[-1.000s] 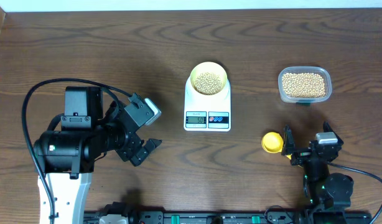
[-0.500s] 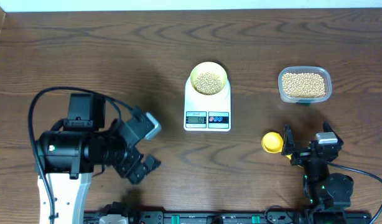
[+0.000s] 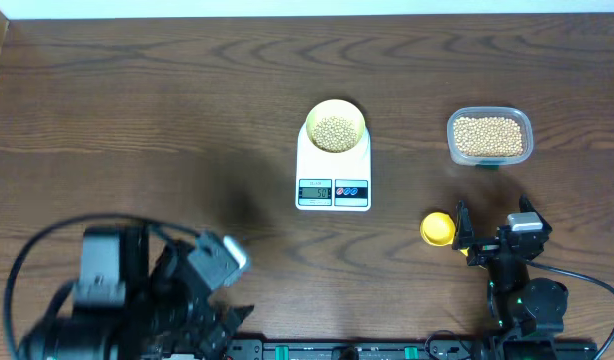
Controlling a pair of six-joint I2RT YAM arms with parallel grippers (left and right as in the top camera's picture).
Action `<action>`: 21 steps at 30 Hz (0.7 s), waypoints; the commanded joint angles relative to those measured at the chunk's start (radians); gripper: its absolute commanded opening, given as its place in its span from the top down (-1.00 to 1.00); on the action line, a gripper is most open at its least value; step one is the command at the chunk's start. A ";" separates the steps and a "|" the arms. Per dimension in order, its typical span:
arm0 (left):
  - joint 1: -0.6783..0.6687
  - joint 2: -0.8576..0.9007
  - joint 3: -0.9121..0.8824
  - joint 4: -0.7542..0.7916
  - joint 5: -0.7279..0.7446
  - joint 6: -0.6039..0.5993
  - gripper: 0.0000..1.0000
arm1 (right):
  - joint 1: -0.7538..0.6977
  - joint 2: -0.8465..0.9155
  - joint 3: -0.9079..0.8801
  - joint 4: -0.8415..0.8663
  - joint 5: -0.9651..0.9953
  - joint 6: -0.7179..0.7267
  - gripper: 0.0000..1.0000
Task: Scoop item into bowl and weigh 50g on scale
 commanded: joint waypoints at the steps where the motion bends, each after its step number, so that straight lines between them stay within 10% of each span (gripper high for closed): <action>1: 0.003 -0.088 0.002 -0.030 0.012 -0.001 -0.93 | 0.007 -0.011 -0.002 -0.005 0.006 -0.008 -0.98; 21: 0.003 -0.296 0.002 -0.044 -0.002 -0.002 -0.93 | 0.007 -0.011 -0.002 -0.005 0.006 -0.008 -0.99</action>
